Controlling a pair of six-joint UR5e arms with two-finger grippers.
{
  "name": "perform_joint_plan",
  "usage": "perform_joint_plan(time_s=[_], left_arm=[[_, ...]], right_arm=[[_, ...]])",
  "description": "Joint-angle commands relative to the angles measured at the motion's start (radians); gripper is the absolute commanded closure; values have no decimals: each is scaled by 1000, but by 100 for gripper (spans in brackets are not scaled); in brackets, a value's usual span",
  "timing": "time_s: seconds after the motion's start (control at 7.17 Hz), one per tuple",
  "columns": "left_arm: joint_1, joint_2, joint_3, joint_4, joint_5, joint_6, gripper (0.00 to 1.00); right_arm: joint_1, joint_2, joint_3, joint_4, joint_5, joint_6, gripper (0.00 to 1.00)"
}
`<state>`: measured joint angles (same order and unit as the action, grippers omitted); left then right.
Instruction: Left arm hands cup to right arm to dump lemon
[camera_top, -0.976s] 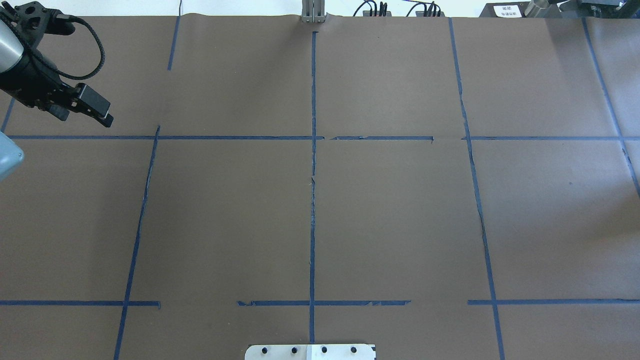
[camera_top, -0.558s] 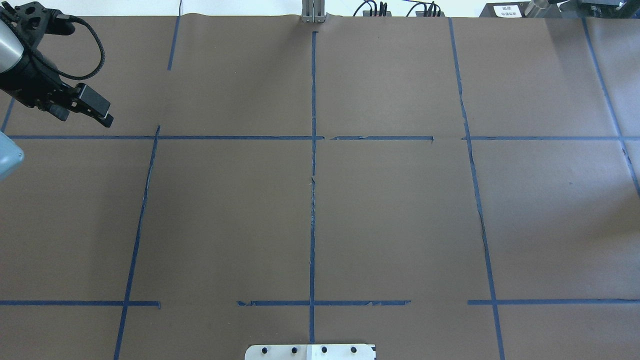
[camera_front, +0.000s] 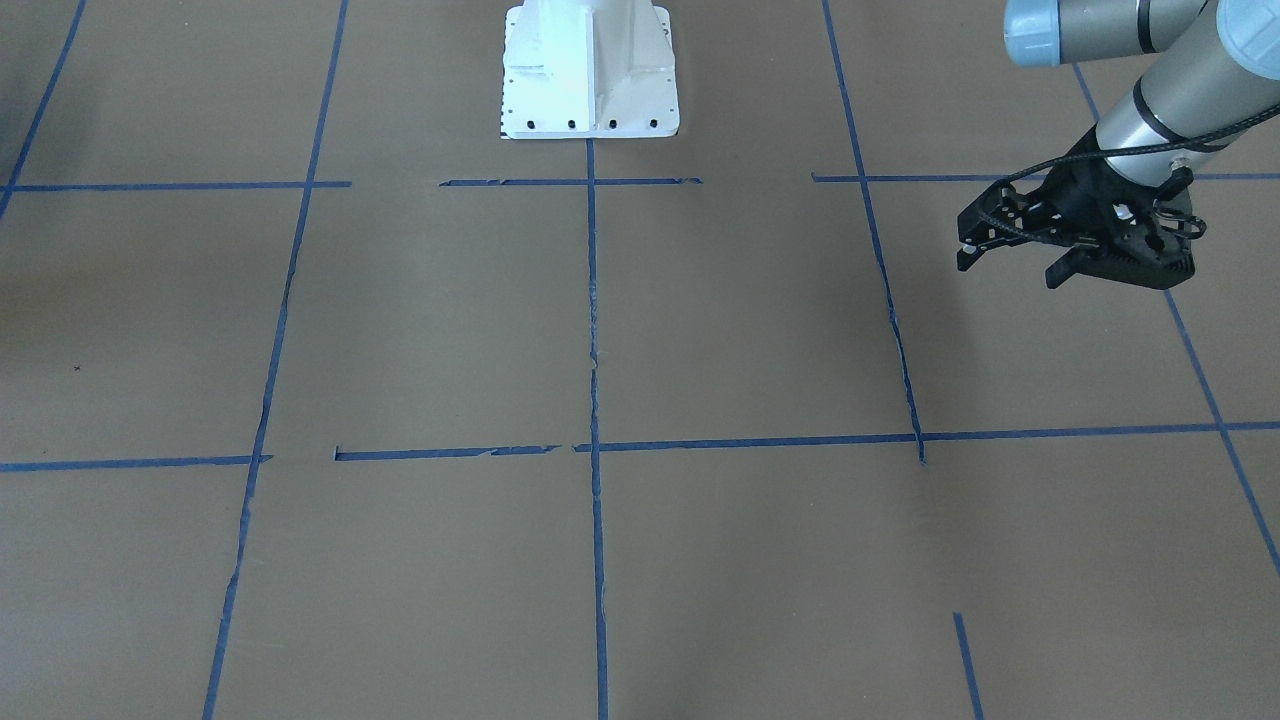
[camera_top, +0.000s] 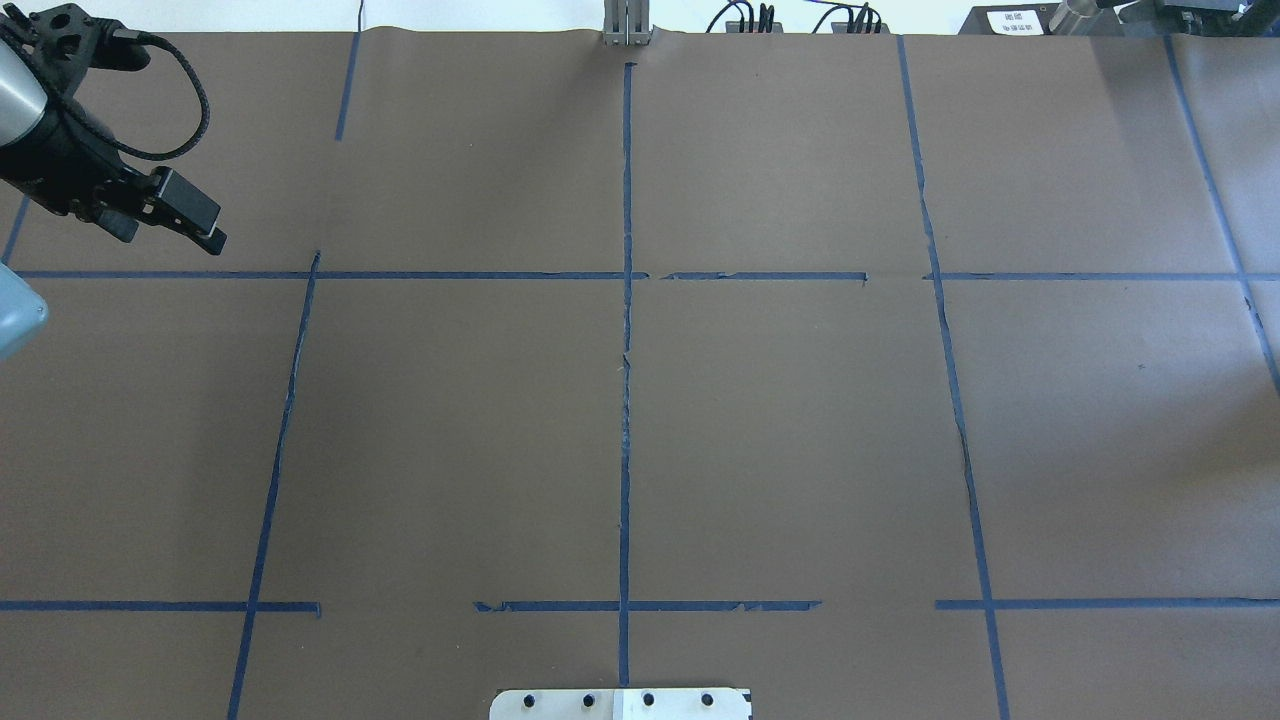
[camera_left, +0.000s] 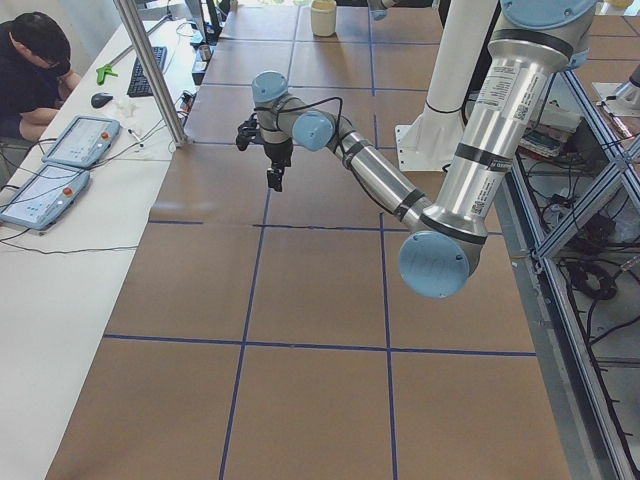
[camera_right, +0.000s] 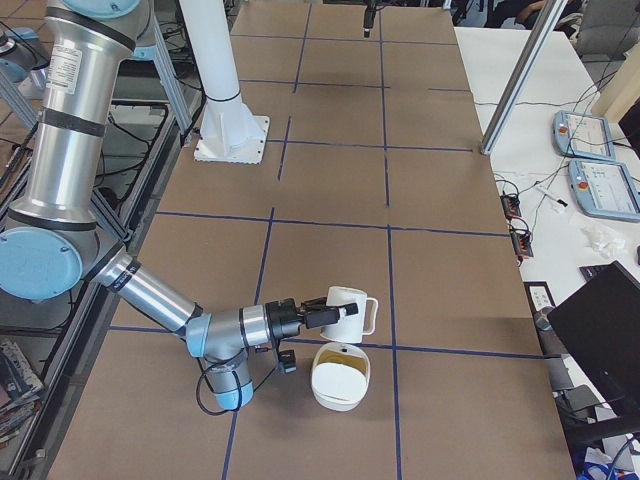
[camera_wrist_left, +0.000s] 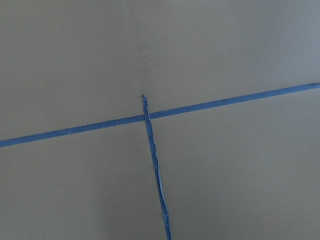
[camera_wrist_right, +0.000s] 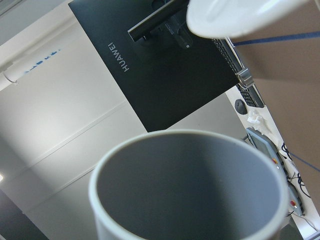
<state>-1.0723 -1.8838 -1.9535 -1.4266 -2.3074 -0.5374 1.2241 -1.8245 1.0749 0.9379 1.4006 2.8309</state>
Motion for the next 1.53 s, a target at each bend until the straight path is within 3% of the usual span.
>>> perform_joint_plan(time_s=[0.0, 1.39], left_arm=[[0, 2, -1, 0, -1, 1, 0], [0, 2, 11, 0, -4, 1, 0]], right_arm=[[0, -19, -15, -8, 33, -182, 97], [2, -76, 11, -218, 31, -1619, 99]])
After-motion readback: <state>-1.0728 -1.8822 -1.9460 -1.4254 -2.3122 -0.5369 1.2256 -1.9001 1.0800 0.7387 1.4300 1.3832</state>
